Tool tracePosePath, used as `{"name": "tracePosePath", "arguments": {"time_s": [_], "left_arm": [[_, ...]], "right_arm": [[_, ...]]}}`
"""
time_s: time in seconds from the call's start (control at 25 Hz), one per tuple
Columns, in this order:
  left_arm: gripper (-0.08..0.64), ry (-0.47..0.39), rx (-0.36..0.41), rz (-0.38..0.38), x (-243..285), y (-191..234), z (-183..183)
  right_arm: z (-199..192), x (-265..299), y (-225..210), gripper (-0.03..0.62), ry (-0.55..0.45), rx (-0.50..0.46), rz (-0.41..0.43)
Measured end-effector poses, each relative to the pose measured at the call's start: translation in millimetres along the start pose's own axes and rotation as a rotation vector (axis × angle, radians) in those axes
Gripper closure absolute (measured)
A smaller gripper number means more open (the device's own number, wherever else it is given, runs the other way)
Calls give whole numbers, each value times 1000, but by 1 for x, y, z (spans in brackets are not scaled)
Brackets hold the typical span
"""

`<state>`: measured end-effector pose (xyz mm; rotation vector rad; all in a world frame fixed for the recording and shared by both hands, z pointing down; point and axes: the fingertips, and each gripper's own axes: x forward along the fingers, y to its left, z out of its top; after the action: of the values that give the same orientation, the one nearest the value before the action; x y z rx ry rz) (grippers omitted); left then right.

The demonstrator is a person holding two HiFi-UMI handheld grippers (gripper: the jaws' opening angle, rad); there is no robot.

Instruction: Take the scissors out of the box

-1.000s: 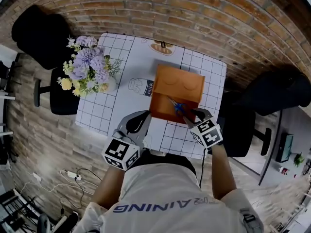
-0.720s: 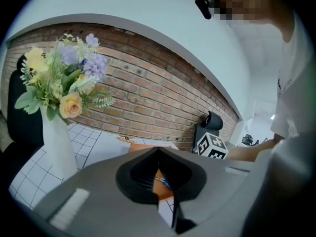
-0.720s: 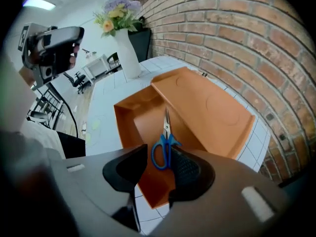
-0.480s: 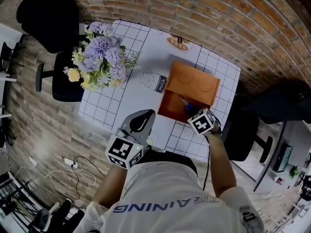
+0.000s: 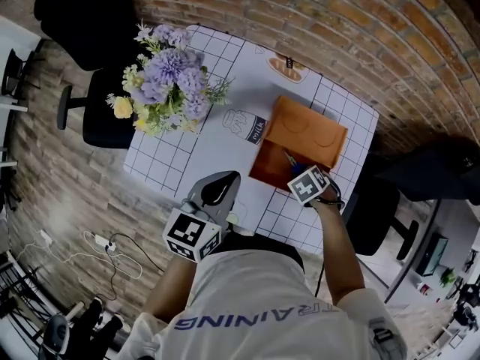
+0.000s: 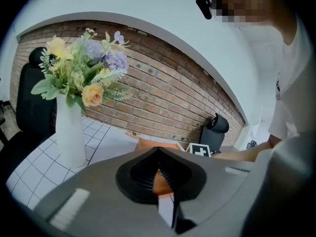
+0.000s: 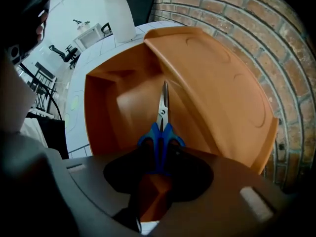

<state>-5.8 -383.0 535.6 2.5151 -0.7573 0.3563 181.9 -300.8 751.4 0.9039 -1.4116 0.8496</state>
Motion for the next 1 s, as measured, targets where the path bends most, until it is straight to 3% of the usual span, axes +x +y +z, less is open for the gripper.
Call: {"name": "tracePosePath", "arguments": {"time_s": [0.36,0.52,0.68,1.0], "left_arm": [[558,5,-16,-3,-6,4,-2],[558,4,-12,-18,-2,3,1],[558,4,-1,-38,-1,-1,5],[558,-31,39,-72,4,-7,25]], "right_arm": [[1,1,-4,434,60,18,28],[1,-1,-6,489,41,-8,19],[2,-13,3,489,-23,-33,19],[15,-56,23,491,-245,-75,-38]]}}
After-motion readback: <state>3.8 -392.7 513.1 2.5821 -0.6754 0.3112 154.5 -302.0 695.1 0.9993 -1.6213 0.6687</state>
